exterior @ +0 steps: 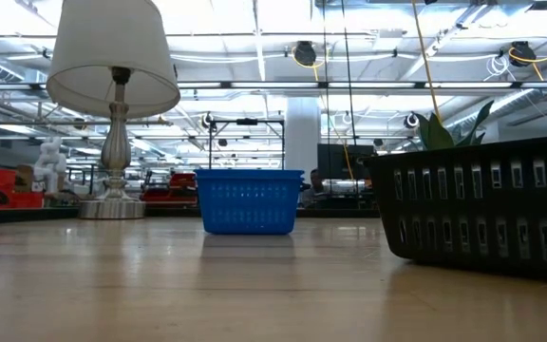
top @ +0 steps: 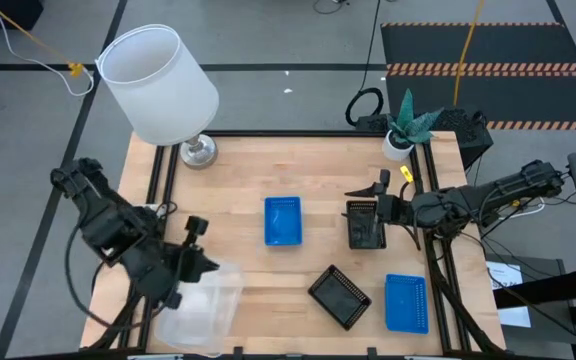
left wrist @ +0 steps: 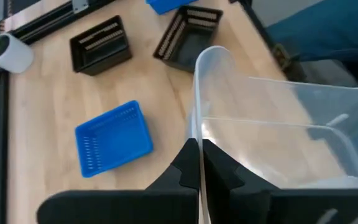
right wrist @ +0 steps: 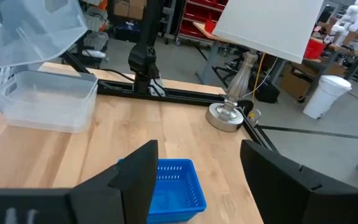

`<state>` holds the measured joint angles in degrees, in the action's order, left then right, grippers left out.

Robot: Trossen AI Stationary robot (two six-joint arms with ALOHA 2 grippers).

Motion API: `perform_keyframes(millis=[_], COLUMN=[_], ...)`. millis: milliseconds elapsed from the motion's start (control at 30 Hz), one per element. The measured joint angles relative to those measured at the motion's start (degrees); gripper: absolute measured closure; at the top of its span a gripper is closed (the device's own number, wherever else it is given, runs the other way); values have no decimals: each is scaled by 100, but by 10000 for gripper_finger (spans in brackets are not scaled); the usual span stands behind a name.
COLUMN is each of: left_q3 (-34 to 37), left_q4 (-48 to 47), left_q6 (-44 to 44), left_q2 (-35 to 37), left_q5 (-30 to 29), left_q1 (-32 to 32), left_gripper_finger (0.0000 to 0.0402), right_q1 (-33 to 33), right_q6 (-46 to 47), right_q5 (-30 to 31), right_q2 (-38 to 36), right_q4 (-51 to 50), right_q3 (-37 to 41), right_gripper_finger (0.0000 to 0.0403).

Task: Stack baskets by color
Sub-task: Stack the top transparent bin on the bottom transparent bin

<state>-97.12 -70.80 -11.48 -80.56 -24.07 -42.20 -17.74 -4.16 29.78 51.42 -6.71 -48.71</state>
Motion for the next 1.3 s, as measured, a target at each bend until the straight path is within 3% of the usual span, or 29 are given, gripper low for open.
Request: perform_keyframes(millis=[300, 633, 900, 1300], left_q3=[0, 293, 1535, 3776], left_q4=[-420, -626, 175, 1900], left_q6=[-1264, -2094, -2466, -2666], left_q2=[249, 311, 785, 2485], left_q5=[-534, -947, -960, -798], left_q1=[-793, -1449, -1782, -1951], left_gripper_finger=[401, 401, 400, 399], right_q1=[0, 0, 2, 2], right_q6=[0, 0, 0, 0], right_q5=[-2, -2, -4, -3], right_q2=[0, 0, 0, 0], right_q4=[-1, -1, 1, 0], right_q3=[0, 0, 0, 0], right_gripper_finger=[182, 182, 181, 181])
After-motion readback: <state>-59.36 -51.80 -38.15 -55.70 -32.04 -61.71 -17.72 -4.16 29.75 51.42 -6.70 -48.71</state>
